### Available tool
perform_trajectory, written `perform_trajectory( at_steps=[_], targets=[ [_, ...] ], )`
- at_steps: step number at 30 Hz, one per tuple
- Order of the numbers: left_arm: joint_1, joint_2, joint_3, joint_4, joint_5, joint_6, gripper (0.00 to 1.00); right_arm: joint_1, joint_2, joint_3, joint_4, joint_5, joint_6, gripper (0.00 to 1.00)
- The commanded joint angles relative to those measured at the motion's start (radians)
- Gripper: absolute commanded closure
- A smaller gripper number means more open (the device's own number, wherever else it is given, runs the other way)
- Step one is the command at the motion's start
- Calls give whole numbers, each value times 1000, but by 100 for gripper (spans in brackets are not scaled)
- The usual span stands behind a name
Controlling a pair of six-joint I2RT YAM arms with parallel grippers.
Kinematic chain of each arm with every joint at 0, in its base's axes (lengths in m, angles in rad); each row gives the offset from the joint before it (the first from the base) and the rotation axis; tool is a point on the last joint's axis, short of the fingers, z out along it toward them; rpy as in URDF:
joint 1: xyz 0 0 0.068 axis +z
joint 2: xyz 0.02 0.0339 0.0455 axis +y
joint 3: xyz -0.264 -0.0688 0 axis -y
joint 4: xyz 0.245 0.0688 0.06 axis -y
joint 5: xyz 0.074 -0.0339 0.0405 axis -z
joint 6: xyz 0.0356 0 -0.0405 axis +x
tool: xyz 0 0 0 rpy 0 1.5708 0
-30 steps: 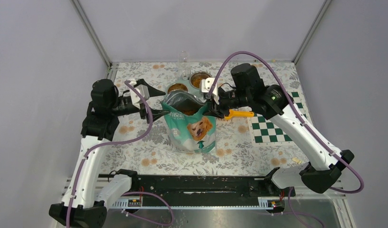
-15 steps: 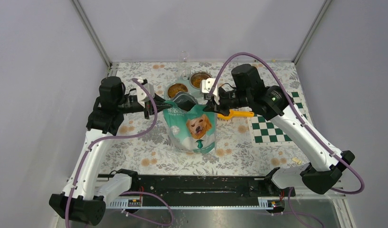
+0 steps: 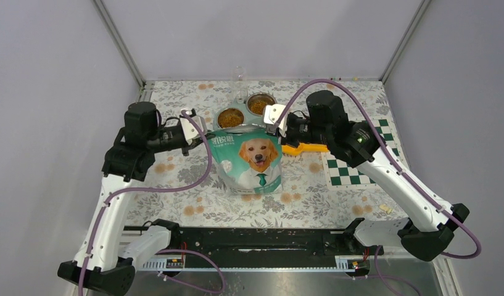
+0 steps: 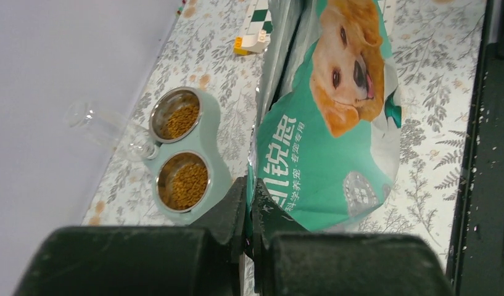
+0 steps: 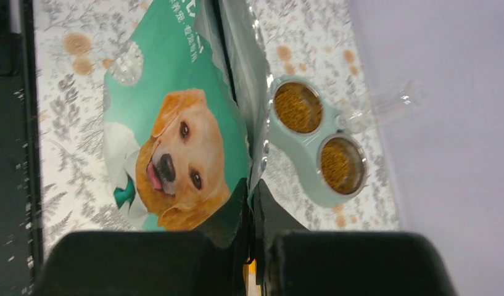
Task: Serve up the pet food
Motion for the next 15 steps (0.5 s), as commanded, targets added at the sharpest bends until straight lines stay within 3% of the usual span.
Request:
perform_trajectory(
  at_steps=[1, 11, 13, 15],
  targets=[
    [42, -33, 180, 48, -224, 148, 100, -37, -159, 67, 302, 254, -113, 100],
    [39, -40, 189, -56, -115, 244, 100, -37, -189, 24, 267, 168, -98, 100],
    [38, -52, 152, -60, -93, 219, 100, -37, -191, 4, 221, 135, -73, 93],
    [37, -70, 93, -62, -38, 184, 100, -37, -183, -30, 163, 112, -30, 80]
  ],
)
